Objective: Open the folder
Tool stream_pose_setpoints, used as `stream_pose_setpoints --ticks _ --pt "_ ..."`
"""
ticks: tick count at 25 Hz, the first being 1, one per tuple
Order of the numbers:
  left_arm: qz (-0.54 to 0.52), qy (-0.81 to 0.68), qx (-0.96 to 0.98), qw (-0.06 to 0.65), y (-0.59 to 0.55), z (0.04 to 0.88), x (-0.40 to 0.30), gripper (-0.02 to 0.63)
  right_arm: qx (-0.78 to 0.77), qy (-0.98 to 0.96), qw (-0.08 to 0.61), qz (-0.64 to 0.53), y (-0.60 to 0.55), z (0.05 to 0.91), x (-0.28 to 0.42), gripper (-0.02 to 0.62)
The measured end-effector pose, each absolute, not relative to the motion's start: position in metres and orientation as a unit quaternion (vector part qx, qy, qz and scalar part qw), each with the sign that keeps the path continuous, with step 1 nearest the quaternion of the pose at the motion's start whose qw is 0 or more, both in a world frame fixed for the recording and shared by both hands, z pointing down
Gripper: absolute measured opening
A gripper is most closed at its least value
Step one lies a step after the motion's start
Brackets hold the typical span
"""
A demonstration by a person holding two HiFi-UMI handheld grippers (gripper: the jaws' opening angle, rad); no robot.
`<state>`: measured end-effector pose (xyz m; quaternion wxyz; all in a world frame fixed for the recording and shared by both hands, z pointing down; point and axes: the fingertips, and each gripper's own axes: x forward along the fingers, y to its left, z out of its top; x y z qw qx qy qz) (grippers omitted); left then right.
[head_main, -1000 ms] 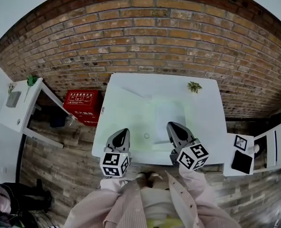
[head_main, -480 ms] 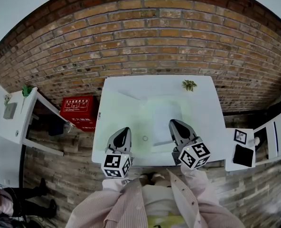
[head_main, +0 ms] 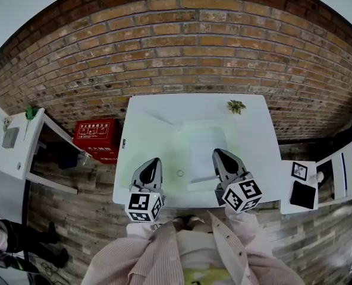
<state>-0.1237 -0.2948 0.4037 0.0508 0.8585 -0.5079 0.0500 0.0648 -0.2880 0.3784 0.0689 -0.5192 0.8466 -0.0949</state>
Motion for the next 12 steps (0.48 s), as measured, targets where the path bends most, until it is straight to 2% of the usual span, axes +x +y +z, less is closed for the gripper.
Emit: stream_pose_setpoints --ticks 12 --pt "0.052 -0.51 0.857 0.048 -0.2965 0.404 -0.1208 -0.006 -0.535 0.837 0.065 -0.094 -0.2883 0.3825 0.0746 0.003"
